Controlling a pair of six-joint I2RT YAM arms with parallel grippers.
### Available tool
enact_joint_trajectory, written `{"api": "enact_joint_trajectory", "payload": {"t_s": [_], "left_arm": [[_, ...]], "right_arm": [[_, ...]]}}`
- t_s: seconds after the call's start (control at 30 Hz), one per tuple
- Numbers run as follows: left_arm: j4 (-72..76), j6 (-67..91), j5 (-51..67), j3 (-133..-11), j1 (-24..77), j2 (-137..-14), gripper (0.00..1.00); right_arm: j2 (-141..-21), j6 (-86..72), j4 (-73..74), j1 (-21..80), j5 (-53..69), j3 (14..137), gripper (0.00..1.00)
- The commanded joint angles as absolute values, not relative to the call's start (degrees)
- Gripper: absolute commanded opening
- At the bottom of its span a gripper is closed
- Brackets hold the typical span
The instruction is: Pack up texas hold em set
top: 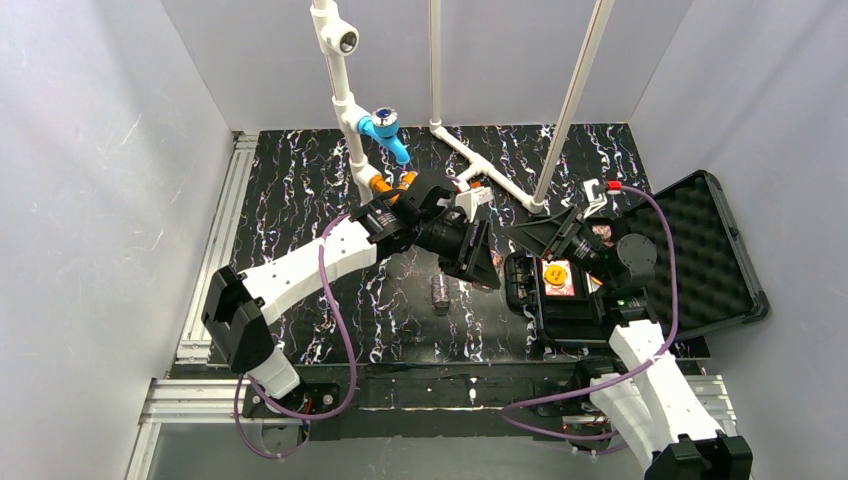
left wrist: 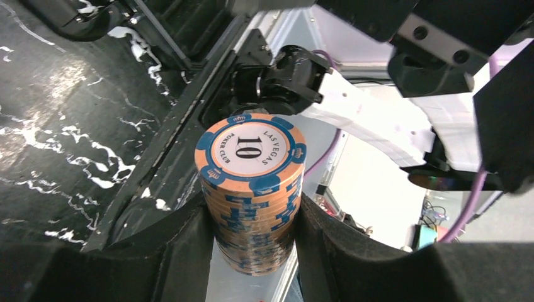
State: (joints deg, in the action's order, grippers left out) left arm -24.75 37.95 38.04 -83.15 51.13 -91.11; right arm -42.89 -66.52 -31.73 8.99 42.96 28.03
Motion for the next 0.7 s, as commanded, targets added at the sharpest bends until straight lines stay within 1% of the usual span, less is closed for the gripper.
{"api": "enact_joint_trajectory", "payload": {"t_s": [0.0,0.13,0.23,0.3,0.37,0.47,0.57,0.67], "left_arm": [[-12.23,36.01,44.63,-88.31,51.39,-83.89,0.0],[-11.58,35.46,45.03,-88.78,51.34,-83.97,0.0],[-10.8,35.35,45.63,-88.74,51.35,-83.94,0.0],[-10.64,35.05,46.12,-88.77,51.4,-83.98,0.0],[-11.06,34.28,46.77,-88.77,51.38,-84.15,0.0],[-13.08,31.87,46.04,-88.89,51.33,-84.12,0.0],[-14.82,30.09,44.66,-88.72,51.26,-84.04,0.0],[-15.03,29.33,44.32,-88.09,51.08,-84.02,0.0]], "right_arm": [[-40.69,-68.04,-35.08,10.42,42.22,27.39,0.82],[-39.62,-68.66,-34.16,11.38,41.27,26.95,0.78],[-38.79,-68.85,-32.79,11.73,40.77,26.57,0.77],[-38.24,-68.77,-31.06,11.78,40.3,26.31,0.78],[-37.62,-68.71,-28.77,11.86,39.62,26.0,0.84],[-36.96,-68.76,-26.91,12.02,39.37,25.18,0.88],[-36.68,-68.93,-26.16,12.21,39.61,24.39,0.88],[-36.06,-69.32,-26.31,12.46,39.68,24.0,0.85]]}}
